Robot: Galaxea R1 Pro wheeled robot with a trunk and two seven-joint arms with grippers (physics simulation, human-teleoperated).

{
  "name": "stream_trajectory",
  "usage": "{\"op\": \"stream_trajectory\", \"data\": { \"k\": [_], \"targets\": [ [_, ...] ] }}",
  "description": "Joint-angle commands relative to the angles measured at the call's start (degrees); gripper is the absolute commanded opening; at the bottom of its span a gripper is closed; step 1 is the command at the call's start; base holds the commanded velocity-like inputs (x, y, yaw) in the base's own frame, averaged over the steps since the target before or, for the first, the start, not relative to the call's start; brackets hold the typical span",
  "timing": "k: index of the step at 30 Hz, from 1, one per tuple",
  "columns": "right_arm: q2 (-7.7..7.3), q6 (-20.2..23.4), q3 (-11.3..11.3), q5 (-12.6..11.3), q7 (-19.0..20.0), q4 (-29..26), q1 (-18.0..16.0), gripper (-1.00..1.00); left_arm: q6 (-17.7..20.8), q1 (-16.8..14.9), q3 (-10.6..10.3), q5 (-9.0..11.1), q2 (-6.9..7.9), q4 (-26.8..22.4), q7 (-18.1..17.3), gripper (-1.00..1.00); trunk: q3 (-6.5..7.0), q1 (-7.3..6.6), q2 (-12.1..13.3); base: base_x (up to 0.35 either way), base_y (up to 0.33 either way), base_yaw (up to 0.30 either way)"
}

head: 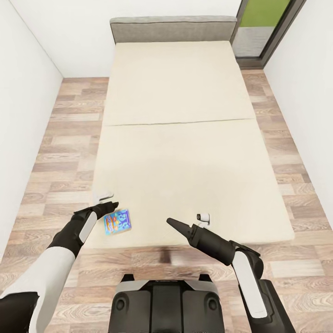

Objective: Put all the toys in the child's room - the three board games (two on the bed and one on the table), the two jigsaw puzzles on the table, and the tennis ball on the table - inside the toy box on the table in the child's room.

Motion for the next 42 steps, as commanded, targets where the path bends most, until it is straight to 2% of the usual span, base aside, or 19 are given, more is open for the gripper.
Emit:
{"op": "stream_trajectory", "data": {
  "k": [1,42],
  "targets": [
    [0.02,0.28,-0.03,-0.17,0.04,-0.01,-0.02,1.0,0.34,0.0,0.04,0.59,0.0,-0.09,0.19,1.0,-0.16,0.03,-0.09,0.0,0.0,0.0],
    [0.11,0.18,-0.03,-0.17,0.06,-0.01,-0.03,1.0,0.34,0.0,-0.05,0.59,0.05,-0.06,0.19,1.0,-3.84,0.03,-0.09,0.0,0.0,0.0]
  ]
}}
